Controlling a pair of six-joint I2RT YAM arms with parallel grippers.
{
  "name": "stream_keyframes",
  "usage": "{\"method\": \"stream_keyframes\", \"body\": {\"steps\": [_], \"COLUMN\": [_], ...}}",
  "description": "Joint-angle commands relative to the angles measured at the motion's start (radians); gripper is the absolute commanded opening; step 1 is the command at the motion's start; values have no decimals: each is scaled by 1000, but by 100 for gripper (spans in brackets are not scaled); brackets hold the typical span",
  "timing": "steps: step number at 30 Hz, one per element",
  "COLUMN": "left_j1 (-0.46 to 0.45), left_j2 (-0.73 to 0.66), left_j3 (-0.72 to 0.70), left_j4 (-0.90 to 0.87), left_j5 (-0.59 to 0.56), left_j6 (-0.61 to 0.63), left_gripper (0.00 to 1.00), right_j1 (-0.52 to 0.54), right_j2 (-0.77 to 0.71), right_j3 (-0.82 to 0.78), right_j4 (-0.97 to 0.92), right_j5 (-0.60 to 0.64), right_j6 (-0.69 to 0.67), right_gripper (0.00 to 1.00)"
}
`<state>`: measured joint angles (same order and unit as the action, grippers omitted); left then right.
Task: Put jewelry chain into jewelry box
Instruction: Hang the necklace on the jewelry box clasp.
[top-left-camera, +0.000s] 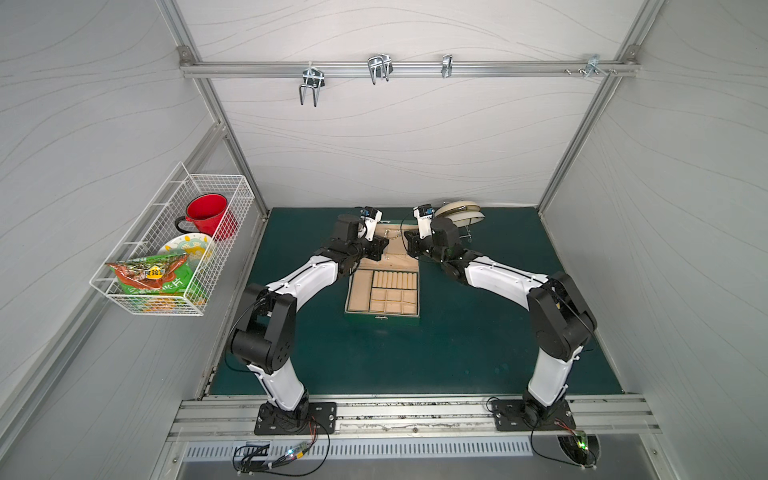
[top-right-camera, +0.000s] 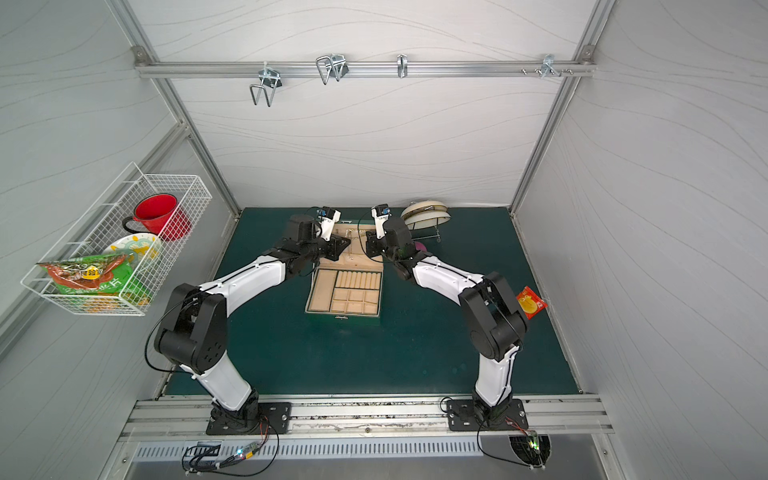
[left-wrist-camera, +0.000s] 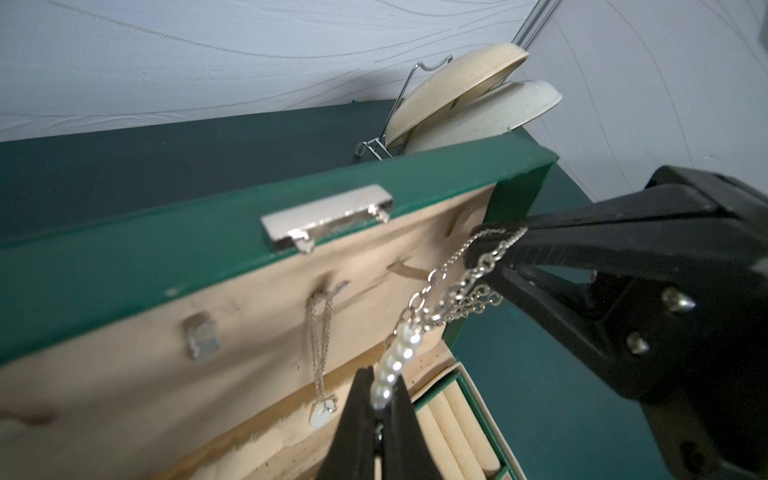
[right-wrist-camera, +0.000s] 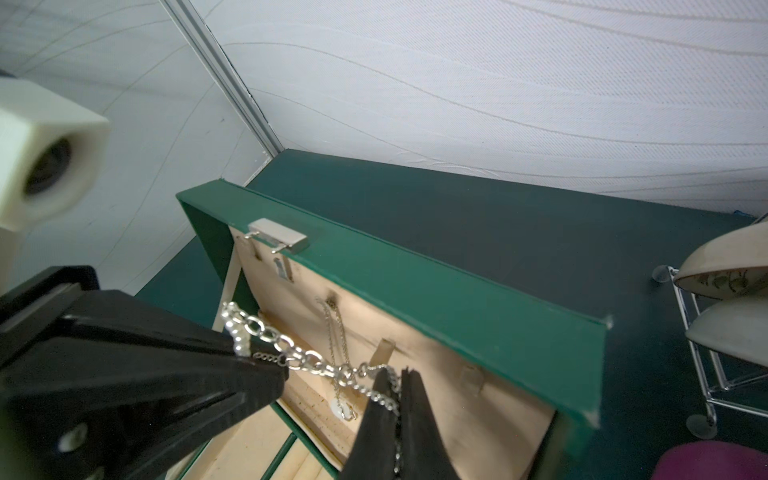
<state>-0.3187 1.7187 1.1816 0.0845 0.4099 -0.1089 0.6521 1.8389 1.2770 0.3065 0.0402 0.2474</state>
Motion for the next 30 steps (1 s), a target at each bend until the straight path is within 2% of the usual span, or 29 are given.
{"method": "stream_keyframes", "body": {"steps": [1,10,20,24,30], "left_j1": [8,12,10,6,4], "left_j2": [35,66,83,92,102], "left_j3": [57,75,86,95,105], "left_j4": [24,10,-63,-93,-101], "left_j5": [-10,-7,-1,-5,-1], "left_j6": [-28,-66,-64,-58,-61], "left_gripper": [0,0,0,0,0], "right_j1": [-6,-5,12,21,31], "right_j2": [30,63,37,28,39], "right_j3": [37,67,82,113,244], "right_j4": [18,-16,-114,-198,-425], "right_j5": [20,38,21,31,68], "right_j6": [21,40,35,24,19], "right_gripper": [0,0,0,0,0]}}
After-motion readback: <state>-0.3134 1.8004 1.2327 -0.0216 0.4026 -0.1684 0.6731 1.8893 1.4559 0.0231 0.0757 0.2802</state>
